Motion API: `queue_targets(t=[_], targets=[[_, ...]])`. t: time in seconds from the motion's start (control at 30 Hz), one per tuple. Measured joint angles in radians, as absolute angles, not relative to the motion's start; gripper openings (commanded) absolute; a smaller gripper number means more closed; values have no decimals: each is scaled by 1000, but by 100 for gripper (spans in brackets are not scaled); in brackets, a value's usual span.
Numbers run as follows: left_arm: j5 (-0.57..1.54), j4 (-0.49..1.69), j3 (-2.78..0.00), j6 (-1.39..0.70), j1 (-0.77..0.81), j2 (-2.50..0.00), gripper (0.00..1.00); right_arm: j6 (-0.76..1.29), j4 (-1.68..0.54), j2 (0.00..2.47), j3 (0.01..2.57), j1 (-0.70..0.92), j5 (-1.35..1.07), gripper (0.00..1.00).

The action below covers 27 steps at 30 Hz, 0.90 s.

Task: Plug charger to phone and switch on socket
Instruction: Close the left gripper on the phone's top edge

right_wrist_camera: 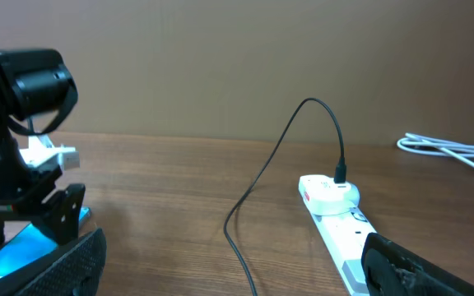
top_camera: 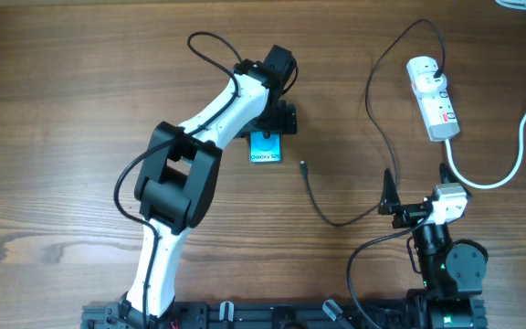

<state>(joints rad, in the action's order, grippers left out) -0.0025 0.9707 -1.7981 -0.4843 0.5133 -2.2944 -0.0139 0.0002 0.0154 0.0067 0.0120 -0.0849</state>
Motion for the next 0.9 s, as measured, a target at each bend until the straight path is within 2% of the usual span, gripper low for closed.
queue_targets(t=[0.37, 0.53, 0.63, 0.73, 0.8, 0.83, 0.9], targets=[[-19, 991, -1812, -484, 514, -2310, 100, -14, 0, 15, 7, 12, -84, 100], [-26, 1013, -1812, -484, 513, -2312, 86, -14, 0, 15, 7, 12, -85, 100], [-25, 1018, -1812, -486, 513, -2312, 88, -14, 0, 15, 7, 12, -85, 100], [-25, 1019, -1813, -488, 513, -2312, 82, -14, 0, 15, 7, 12, -84, 100], [-25, 1021, -1813, -488, 513, -2312, 87, -14, 0, 15, 7, 12, -85, 100], [-24, 1021, -1813, -488, 513, -2312, 97, -14, 0, 15, 7, 12, -85, 100], [-25, 1021, -1813, -492, 513, -2312, 100, -14, 0, 15, 7, 12, -85, 100]])
